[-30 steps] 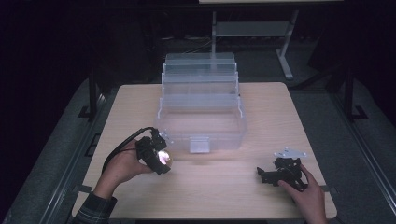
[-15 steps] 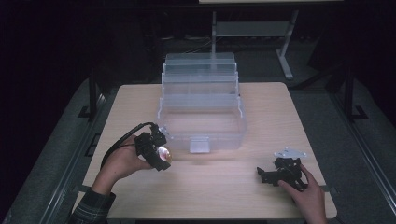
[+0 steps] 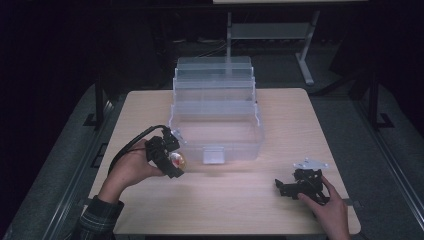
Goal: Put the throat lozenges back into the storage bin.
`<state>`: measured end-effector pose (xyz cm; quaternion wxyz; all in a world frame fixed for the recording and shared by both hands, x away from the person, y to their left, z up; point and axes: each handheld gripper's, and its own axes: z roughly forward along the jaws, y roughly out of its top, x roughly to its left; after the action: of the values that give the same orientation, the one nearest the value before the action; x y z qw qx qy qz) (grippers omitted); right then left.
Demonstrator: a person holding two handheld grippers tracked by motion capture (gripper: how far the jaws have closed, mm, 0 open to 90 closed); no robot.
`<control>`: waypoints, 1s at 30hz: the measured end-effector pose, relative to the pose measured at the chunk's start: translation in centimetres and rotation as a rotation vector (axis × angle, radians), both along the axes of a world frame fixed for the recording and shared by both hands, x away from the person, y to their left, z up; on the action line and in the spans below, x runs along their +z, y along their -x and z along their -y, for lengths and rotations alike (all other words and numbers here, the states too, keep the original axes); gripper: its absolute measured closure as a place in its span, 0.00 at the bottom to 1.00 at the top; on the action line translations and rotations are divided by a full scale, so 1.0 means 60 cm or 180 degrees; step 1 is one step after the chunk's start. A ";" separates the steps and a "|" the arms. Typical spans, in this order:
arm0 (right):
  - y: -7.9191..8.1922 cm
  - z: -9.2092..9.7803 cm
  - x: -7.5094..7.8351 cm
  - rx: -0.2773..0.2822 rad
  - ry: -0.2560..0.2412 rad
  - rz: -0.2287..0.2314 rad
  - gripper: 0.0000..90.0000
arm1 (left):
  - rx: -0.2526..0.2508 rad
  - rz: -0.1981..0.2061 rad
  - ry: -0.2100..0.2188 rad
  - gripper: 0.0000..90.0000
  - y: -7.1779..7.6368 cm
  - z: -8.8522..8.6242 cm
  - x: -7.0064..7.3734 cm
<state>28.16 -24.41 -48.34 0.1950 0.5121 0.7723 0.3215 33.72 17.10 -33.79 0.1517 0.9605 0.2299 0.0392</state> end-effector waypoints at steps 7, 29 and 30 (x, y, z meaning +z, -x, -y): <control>0.000 0.000 0.000 -0.0005 0.0002 0.0003 0.00 | 0.0009 0.0025 0.0042 0.22 -0.012 0.003 0.016; 0.000 0.000 0.000 -0.0006 0.0000 -0.0002 0.00 | 0.0162 0.0025 0.0039 0.22 -0.069 0.005 0.037; 0.000 0.000 0.000 -0.0005 -0.0001 -0.0002 0.00 | 0.0169 0.0029 0.0040 0.22 -0.072 0.005 0.038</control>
<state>28.15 -24.41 -48.33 0.1949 0.5129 0.7719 0.3212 38.02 16.83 -31.50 0.1577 0.9529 0.2550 0.0462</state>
